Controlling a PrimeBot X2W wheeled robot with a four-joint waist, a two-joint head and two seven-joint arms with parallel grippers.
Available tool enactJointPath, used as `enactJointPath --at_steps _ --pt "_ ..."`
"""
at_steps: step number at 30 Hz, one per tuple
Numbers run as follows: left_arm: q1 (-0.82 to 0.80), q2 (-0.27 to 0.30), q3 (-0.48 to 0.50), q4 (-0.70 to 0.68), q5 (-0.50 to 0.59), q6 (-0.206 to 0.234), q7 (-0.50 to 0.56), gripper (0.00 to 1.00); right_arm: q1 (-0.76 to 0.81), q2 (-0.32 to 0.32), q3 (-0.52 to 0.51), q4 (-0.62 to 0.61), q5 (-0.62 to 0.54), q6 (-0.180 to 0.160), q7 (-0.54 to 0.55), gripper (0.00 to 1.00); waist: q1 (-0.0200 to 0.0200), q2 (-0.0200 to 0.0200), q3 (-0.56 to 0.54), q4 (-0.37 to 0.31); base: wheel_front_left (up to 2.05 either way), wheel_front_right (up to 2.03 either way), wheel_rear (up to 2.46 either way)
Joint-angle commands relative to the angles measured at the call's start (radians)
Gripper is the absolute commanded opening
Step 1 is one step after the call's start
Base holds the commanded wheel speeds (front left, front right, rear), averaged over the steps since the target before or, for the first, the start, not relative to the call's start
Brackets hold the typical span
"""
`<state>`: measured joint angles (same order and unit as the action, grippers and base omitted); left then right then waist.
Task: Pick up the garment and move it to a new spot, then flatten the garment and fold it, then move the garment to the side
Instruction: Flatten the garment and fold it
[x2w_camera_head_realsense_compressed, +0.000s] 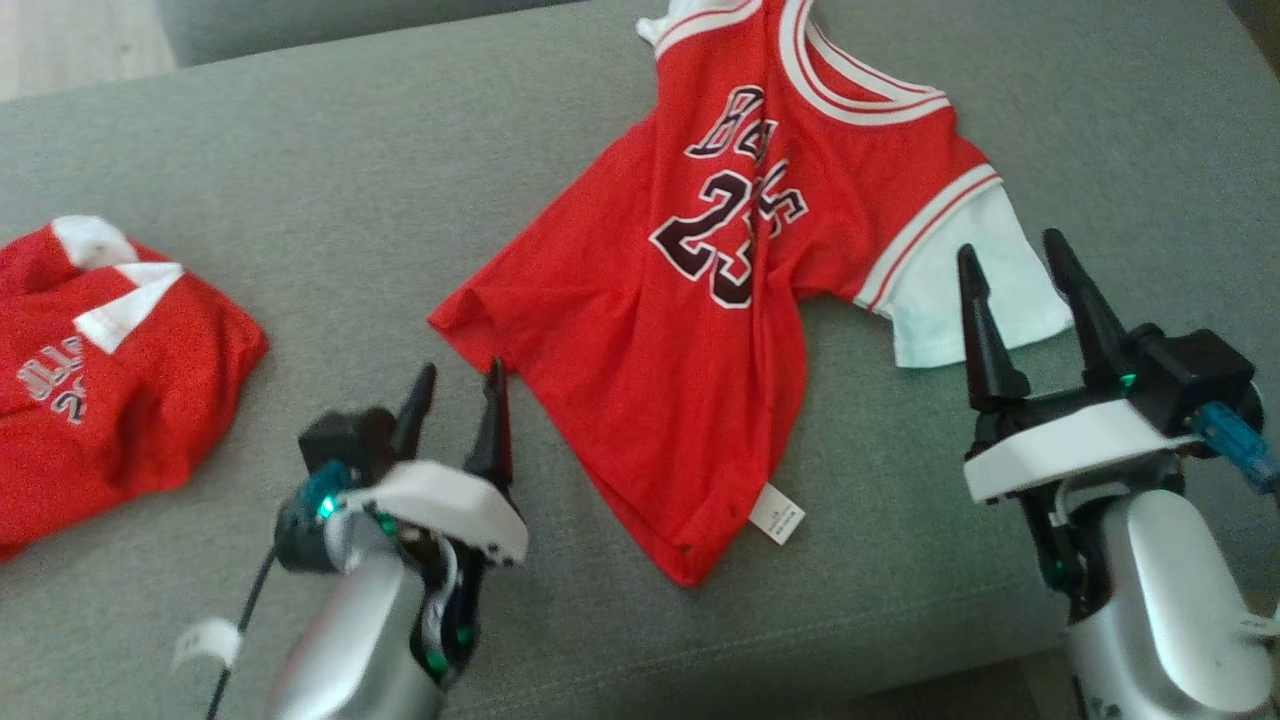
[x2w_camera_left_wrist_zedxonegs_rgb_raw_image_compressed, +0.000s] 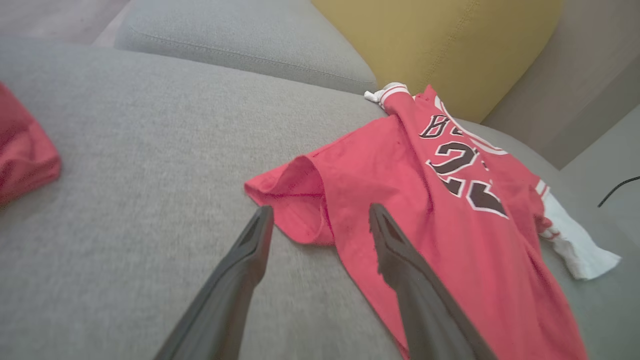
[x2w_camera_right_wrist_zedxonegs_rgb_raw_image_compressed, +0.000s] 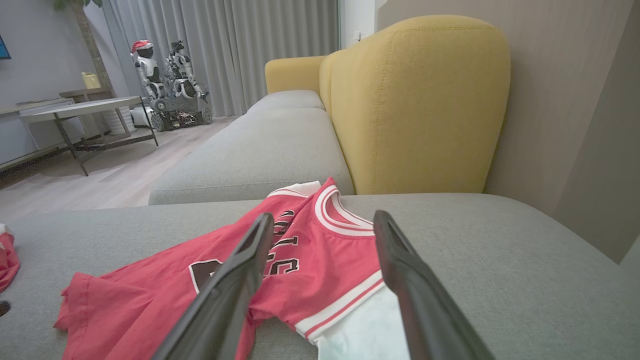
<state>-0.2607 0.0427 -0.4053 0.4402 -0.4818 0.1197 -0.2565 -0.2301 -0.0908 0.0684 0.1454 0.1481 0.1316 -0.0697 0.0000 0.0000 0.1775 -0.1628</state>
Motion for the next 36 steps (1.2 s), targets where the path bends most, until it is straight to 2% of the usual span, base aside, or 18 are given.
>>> enactJointPath --at_steps 1,10,17,18,19,25,30,36 --pt "-0.078 0.008 0.042 0.010 0.015 0.010 -0.005 1.00 -0.004 0.011 0.031 -0.048 -0.005 -0.001 0.004 1.00 0.0000 0.0000 0.019 -0.021 0.00 0.00 0.00" --pt "-0.258 0.060 0.047 0.295 0.108 0.048 -0.005 1.00 0.002 0.028 0.040 -0.077 0.000 -0.001 0.004 1.00 0.0000 0.0000 0.060 -0.083 0.00 0.00 0.00" --pt "-0.326 0.077 0.012 0.448 0.136 0.027 0.004 1.00 0.003 0.035 0.037 -0.071 0.000 -0.001 -0.004 1.00 0.0000 0.0000 0.071 -0.103 0.00 0.00 0.00" --pt "-0.334 0.078 0.012 0.461 0.134 0.022 0.004 0.16 0.002 0.036 0.037 -0.070 0.000 -0.001 -0.005 1.00 0.0000 0.0000 0.073 -0.105 0.00 0.00 0.00" --pt "-0.343 0.081 0.015 0.470 0.132 0.017 0.003 0.00 0.001 0.036 0.037 -0.069 0.000 -0.001 -0.007 1.00 0.0000 0.0000 0.075 -0.108 0.00 0.00 0.00" --pt "-0.414 0.124 0.067 0.439 0.118 0.014 -0.004 0.00 -0.010 0.039 0.043 -0.066 0.000 -0.001 -0.017 1.00 0.0000 0.0000 0.096 -0.121 0.00 0.00 0.00" --pt "-0.515 0.210 0.112 0.364 0.145 0.006 -0.005 0.00 -0.027 0.040 0.060 -0.055 0.004 -0.001 -0.028 1.00 0.0000 0.0000 0.113 -0.143 0.00 0.00 0.00" --pt "-0.686 0.315 0.126 0.411 0.183 -0.002 -0.005 0.00 -0.051 0.040 0.097 -0.022 0.033 -0.001 -0.047 1.00 0.0000 0.0000 0.131 -0.187 0.00 0.00 0.00"
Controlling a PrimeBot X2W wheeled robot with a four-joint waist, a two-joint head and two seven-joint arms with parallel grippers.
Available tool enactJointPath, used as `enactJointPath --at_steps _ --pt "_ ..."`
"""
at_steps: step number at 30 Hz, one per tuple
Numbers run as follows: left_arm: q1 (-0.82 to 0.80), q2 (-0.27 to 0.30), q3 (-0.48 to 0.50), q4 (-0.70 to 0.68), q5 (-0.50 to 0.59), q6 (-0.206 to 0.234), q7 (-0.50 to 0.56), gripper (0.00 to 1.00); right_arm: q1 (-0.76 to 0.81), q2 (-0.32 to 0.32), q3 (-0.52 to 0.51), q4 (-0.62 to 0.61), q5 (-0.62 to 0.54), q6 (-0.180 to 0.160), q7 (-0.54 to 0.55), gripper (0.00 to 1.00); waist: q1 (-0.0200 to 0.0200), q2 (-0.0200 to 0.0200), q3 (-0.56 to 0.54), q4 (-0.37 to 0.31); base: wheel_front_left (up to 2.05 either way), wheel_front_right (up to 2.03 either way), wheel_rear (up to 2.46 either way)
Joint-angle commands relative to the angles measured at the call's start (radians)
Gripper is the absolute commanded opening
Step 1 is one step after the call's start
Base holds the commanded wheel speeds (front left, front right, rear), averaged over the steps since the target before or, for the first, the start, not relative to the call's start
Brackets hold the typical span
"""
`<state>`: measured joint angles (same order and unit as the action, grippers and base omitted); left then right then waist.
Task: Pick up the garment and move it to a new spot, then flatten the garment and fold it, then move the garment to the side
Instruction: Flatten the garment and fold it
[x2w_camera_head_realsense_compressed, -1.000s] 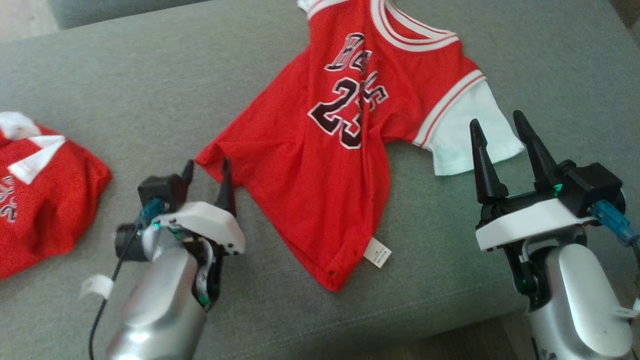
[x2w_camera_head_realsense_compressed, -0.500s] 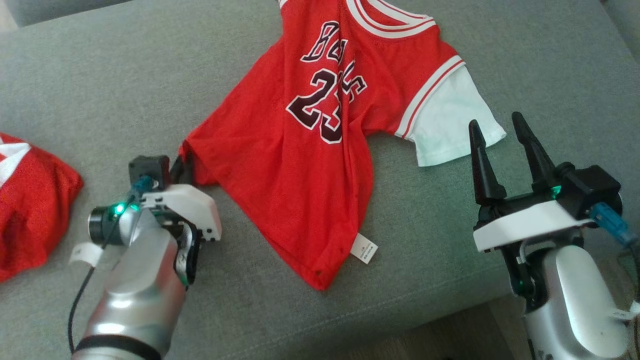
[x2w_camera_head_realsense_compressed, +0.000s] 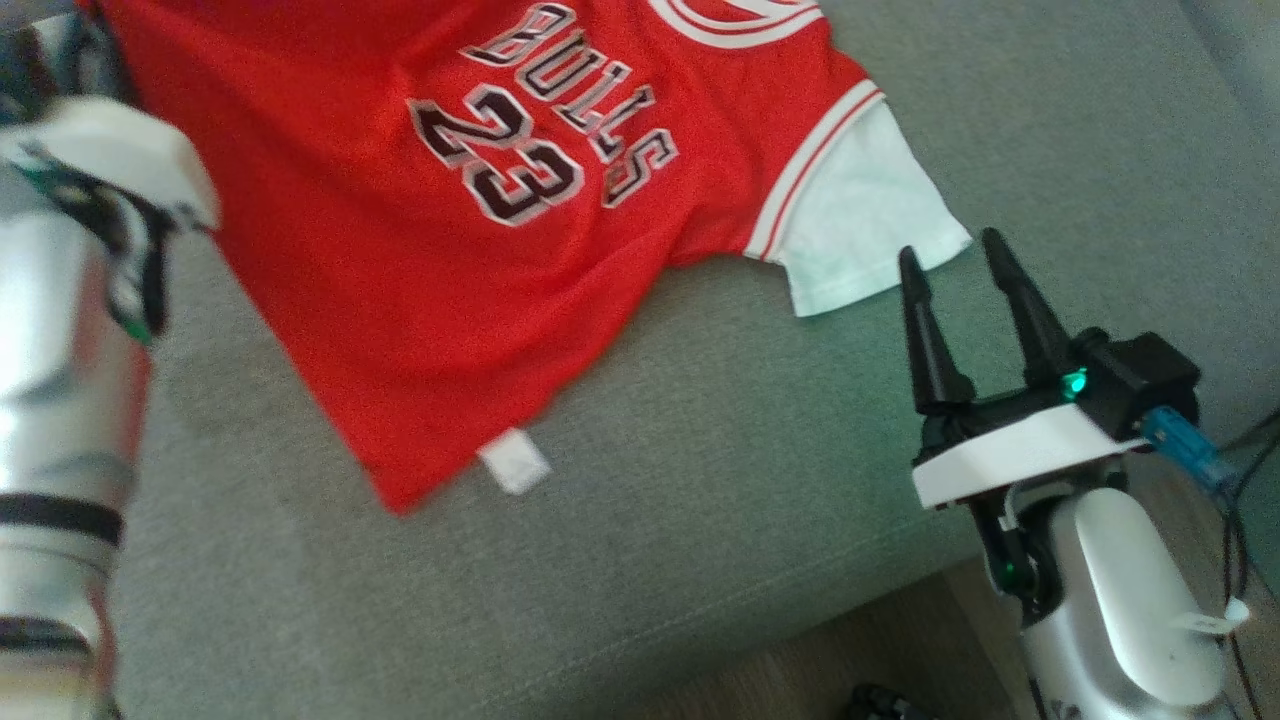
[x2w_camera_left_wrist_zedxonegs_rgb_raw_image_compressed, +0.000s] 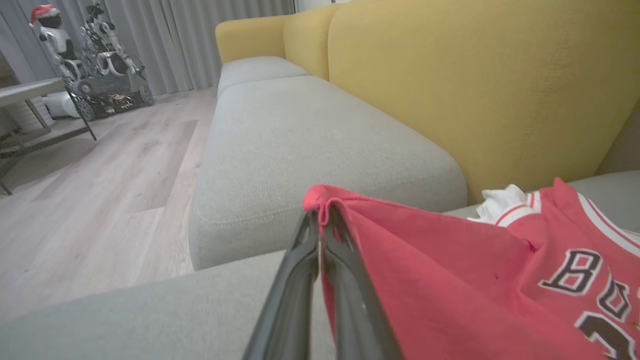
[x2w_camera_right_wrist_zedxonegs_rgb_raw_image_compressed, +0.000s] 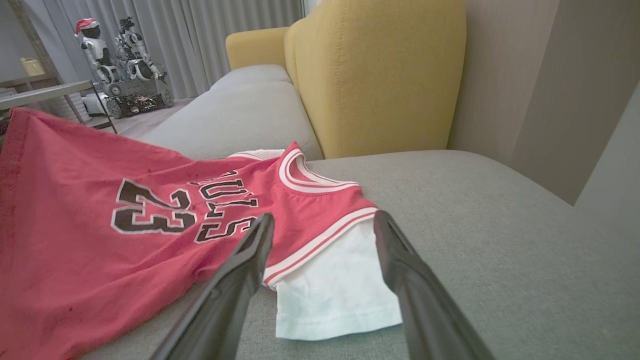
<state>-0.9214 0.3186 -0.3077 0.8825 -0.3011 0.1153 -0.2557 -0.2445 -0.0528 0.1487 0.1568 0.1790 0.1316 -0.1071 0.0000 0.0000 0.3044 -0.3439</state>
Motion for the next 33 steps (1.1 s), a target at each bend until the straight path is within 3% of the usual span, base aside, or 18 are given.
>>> enactJointPath --at_steps 1,6,7,8,14,19,24,33 --pt "-0.050 0.053 0.032 -0.017 0.005 0.005 -0.006 0.00 -0.041 0.002 0.024 -0.027 0.008 -0.001 -0.014 1.00 0.0000 0.0000 0.008 -0.015 0.00 0.00 0.00" --pt "-0.128 0.083 0.027 0.080 0.016 0.006 0.024 0.00 -0.055 0.002 0.045 0.002 0.031 -0.001 -0.035 1.00 0.0000 0.0000 0.022 -0.041 0.00 0.00 0.00" --pt "-0.134 0.081 0.018 0.105 0.019 0.002 0.042 0.71 -0.057 0.002 0.046 0.008 0.032 -0.001 -0.039 1.00 0.0000 0.0000 0.024 -0.041 0.00 0.00 0.00" --pt "-0.139 0.080 0.017 0.125 0.018 0.001 0.045 1.00 -0.059 0.002 0.047 0.013 0.033 -0.001 -0.042 1.00 0.0000 0.0000 0.026 -0.041 0.00 0.00 0.00" --pt "-0.136 0.050 0.026 0.179 -0.006 -0.012 0.011 1.00 -0.067 0.003 0.032 0.033 0.029 -0.001 -0.050 1.00 0.0000 0.0000 0.009 0.003 0.00 0.00 0.00" --pt "-0.093 0.004 0.039 0.144 -0.034 -0.044 -0.004 1.00 -0.068 0.003 -0.006 0.037 0.013 -0.001 -0.043 1.00 0.0000 0.0000 -0.031 0.078 0.00 0.00 0.00" --pt "0.006 -0.052 0.059 0.026 -0.069 -0.093 -0.006 1.00 -0.054 0.003 -0.050 0.030 -0.011 -0.001 -0.026 1.00 0.0000 0.0000 -0.079 0.164 0.00 0.00 0.00" --pt "0.298 -0.188 0.111 -0.233 -0.146 -0.131 -0.006 1.00 0.014 0.003 -0.119 0.001 -0.036 -0.001 0.006 1.00 0.0000 0.0000 -0.175 0.284 0.00 0.00 0.00"
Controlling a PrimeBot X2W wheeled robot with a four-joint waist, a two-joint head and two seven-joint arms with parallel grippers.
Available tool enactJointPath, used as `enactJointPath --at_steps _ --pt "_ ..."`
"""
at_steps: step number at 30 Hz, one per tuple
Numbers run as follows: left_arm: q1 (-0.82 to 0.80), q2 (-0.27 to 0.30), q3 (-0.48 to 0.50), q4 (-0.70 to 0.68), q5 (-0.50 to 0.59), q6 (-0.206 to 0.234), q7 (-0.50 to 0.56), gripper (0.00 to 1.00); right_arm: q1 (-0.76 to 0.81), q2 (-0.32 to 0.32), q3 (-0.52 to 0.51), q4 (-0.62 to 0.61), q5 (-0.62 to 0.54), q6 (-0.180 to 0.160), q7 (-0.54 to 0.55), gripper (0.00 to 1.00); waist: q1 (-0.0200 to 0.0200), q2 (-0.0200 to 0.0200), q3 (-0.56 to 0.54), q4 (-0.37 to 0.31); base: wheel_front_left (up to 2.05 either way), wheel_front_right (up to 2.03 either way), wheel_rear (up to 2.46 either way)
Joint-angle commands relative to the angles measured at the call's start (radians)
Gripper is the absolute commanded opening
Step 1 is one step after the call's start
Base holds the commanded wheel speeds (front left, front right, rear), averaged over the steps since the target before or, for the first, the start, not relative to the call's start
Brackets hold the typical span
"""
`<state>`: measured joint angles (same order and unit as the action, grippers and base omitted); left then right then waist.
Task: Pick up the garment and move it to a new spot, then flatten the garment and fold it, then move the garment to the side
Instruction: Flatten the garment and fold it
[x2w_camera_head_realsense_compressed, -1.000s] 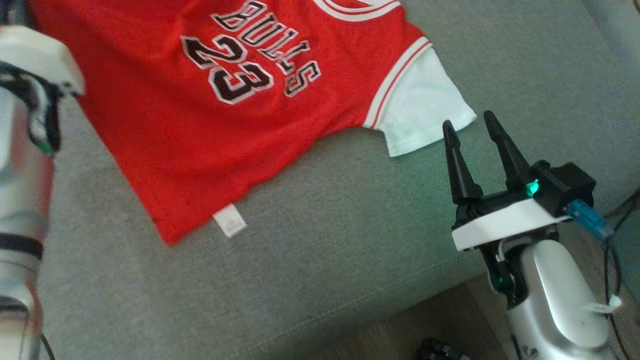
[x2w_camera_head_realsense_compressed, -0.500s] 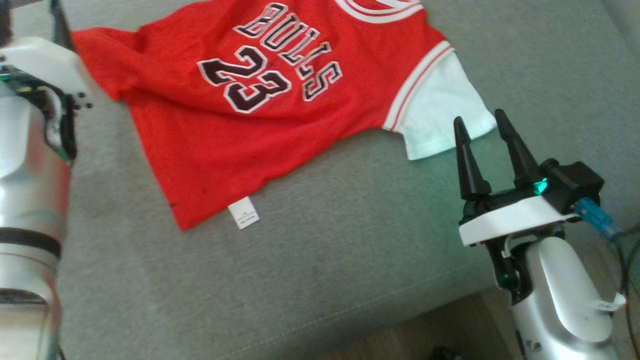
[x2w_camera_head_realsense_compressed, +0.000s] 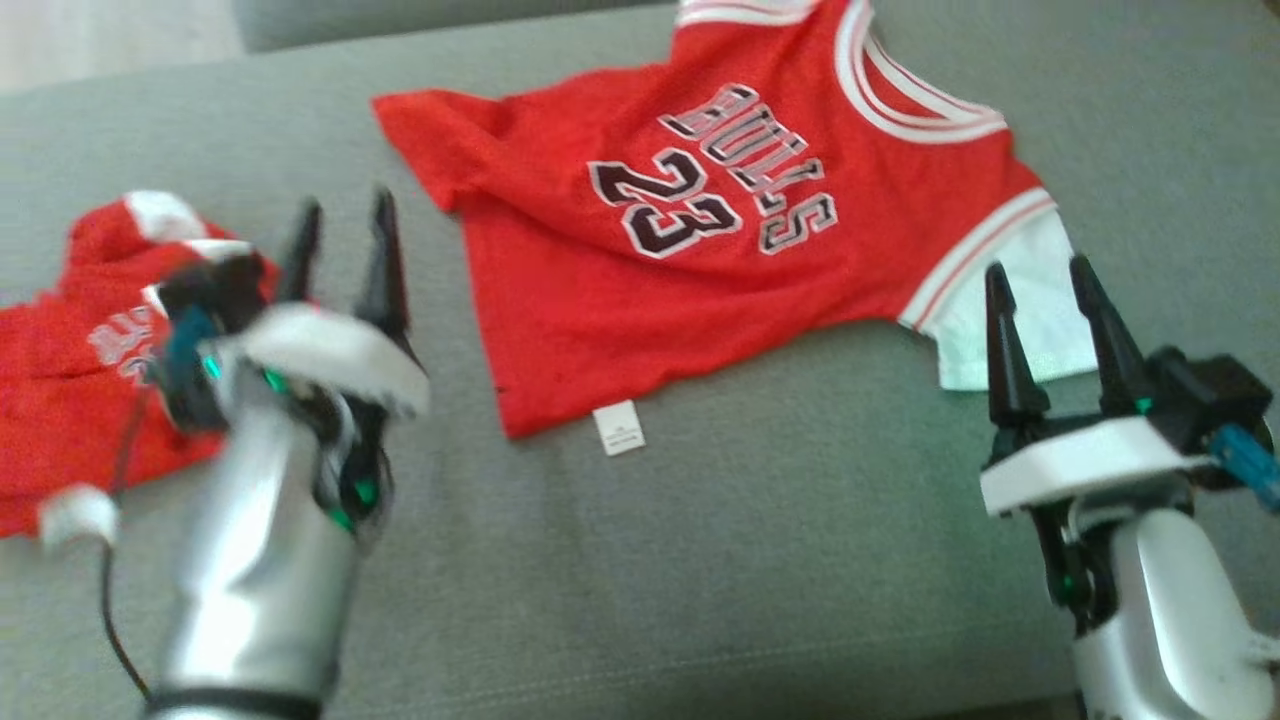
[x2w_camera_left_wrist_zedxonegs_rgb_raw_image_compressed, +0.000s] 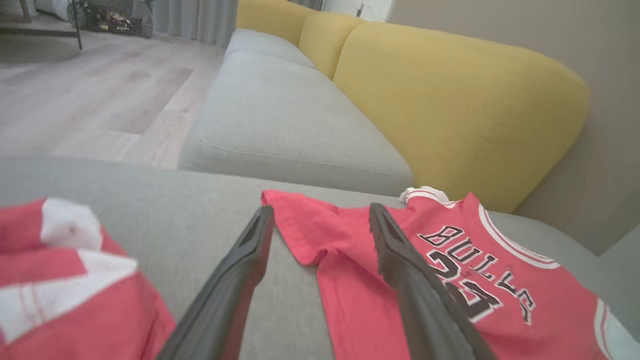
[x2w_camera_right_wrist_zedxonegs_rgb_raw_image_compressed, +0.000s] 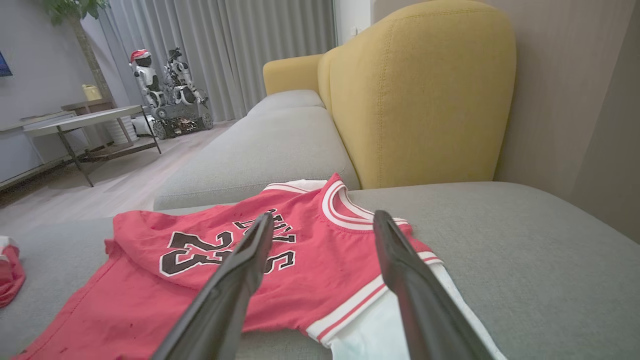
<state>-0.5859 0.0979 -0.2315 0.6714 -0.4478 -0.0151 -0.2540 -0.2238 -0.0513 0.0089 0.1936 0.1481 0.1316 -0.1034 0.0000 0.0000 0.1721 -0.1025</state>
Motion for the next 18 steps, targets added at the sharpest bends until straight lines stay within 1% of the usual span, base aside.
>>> enactJointPath --at_steps 1,5,9,13,18 --pt "0.004 0.018 0.040 -0.057 -0.007 -0.001 -0.008 1.00 0.004 0.001 0.014 -0.040 -0.005 -0.001 0.005 1.00 0.0000 0.0000 -0.052 0.051 0.00 0.00 0.00" --pt "0.178 -0.022 0.049 -0.188 -0.015 0.011 -0.008 1.00 0.041 0.001 -0.003 -0.058 0.014 -0.001 0.008 1.00 0.0000 0.0000 -0.074 0.068 0.00 0.00 0.00" --pt "0.307 -0.041 0.055 -0.280 -0.009 0.042 -0.008 1.00 0.063 0.001 -0.003 -0.075 0.025 -0.001 0.013 1.00 0.0000 0.0000 -0.074 0.067 0.00 0.00 0.00" --pt "0.365 -0.046 0.053 -0.343 -0.004 0.062 -0.008 1.00 0.067 0.001 0.000 -0.085 0.024 -0.001 0.020 1.00 0.0000 0.0000 -0.070 0.059 0.00 0.00 0.00" --pt "0.372 -0.047 -0.011 -0.351 -0.021 0.067 -0.008 1.00 0.060 0.001 0.013 -0.094 0.024 -0.001 0.024 1.00 0.0000 0.0000 -0.056 0.036 0.00 0.00 0.00"
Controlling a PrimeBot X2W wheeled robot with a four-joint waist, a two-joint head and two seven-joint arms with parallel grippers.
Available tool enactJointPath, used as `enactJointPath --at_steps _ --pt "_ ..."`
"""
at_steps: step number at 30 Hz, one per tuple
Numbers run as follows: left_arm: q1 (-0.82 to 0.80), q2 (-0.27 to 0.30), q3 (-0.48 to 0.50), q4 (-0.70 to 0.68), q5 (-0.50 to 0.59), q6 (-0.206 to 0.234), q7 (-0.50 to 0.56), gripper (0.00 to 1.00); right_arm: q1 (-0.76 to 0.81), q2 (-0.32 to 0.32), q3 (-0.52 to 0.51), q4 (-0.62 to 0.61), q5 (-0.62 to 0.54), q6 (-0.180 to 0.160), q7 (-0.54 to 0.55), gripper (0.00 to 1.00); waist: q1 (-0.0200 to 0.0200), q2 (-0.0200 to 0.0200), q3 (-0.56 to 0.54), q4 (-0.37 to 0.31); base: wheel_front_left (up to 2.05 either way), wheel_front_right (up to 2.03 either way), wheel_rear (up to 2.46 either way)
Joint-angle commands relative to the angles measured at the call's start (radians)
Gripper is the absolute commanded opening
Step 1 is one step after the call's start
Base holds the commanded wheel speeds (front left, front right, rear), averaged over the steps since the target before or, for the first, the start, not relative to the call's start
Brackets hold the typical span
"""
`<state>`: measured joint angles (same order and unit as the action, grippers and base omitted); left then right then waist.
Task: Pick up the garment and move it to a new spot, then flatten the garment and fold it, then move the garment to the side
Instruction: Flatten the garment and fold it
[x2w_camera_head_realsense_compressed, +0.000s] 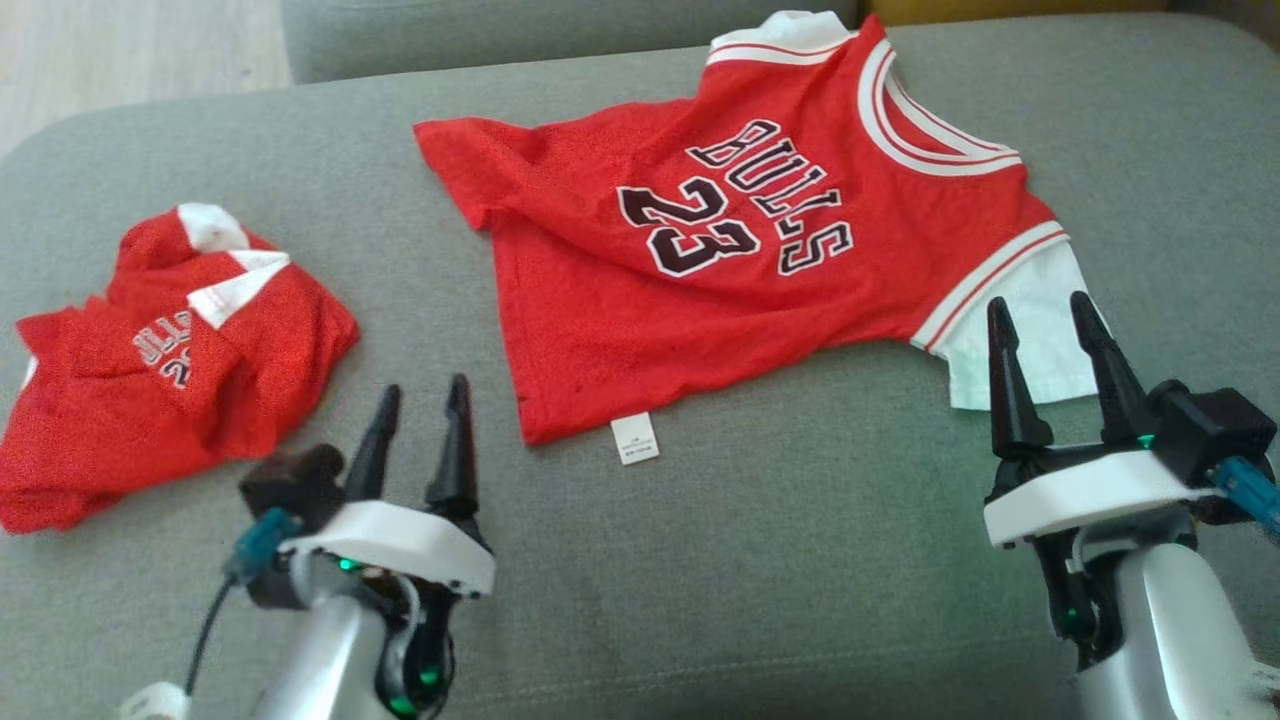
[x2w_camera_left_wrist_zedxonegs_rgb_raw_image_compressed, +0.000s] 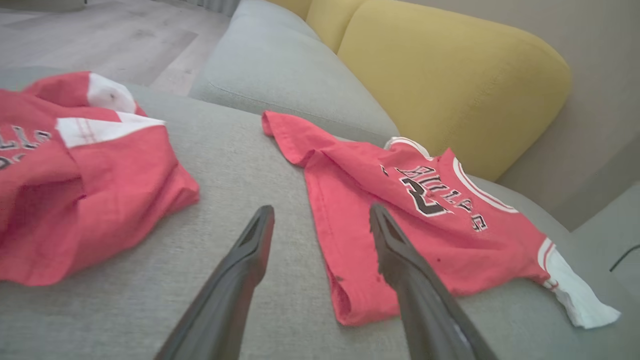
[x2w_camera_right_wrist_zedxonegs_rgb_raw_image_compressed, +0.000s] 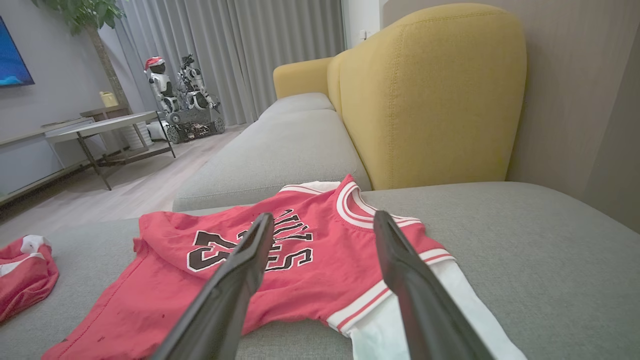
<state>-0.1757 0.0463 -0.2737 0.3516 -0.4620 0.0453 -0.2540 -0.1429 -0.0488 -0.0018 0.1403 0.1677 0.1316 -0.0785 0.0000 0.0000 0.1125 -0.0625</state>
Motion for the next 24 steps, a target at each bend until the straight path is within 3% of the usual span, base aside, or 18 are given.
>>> enactJointPath --at_steps 1,5,13,21,22,23,24 --pt "-0.043 0.004 0.016 -0.022 -0.010 0.006 -0.008 1.00 -0.023 -0.001 0.027 -0.042 0.005 -0.001 -0.001 1.00 0.0000 0.0000 0.008 -0.009 0.00 0.00 0.00" --pt "-0.080 0.004 -0.058 0.071 -0.021 0.002 0.008 1.00 -0.028 -0.001 0.040 -0.044 0.008 -0.001 -0.003 1.00 0.0000 0.0000 0.026 -0.036 0.00 0.00 0.00" --pt "-0.182 0.004 -0.105 0.274 -0.009 0.063 0.066 1.00 -0.044 -0.001 0.055 -0.036 0.016 -0.001 -0.015 1.00 0.0000 0.0000 0.061 -0.096 0.00 0.00 0.00" --pt "-0.219 0.004 -0.160 0.370 -0.029 0.053 0.097 1.00 -0.052 -0.001 0.052 -0.017 0.022 -0.001 -0.032 1.00 0.0000 0.0000 0.072 -0.118 0.00 0.00 0.00" --pt "-0.222 0.004 -0.167 0.378 -0.031 0.049 0.103 0.88 -0.053 -0.001 0.052 -0.015 0.022 -0.001 -0.033 1.00 0.0000 0.0000 0.073 -0.118 0.00 0.00 0.00" --pt "-0.226 0.004 -0.172 0.383 -0.035 0.043 0.104 0.15 -0.054 -0.001 0.051 -0.013 0.022 -0.001 -0.034 1.00 0.0000 0.0000 0.074 -0.118 0.00 0.00 0.00" --pt "-0.230 0.004 -0.177 0.388 -0.038 0.037 0.104 0.00 -0.056 -0.001 0.050 -0.011 0.023 -0.001 -0.035 1.00 0.0000 0.0000 0.075 -0.117 0.00 0.00 0.00"
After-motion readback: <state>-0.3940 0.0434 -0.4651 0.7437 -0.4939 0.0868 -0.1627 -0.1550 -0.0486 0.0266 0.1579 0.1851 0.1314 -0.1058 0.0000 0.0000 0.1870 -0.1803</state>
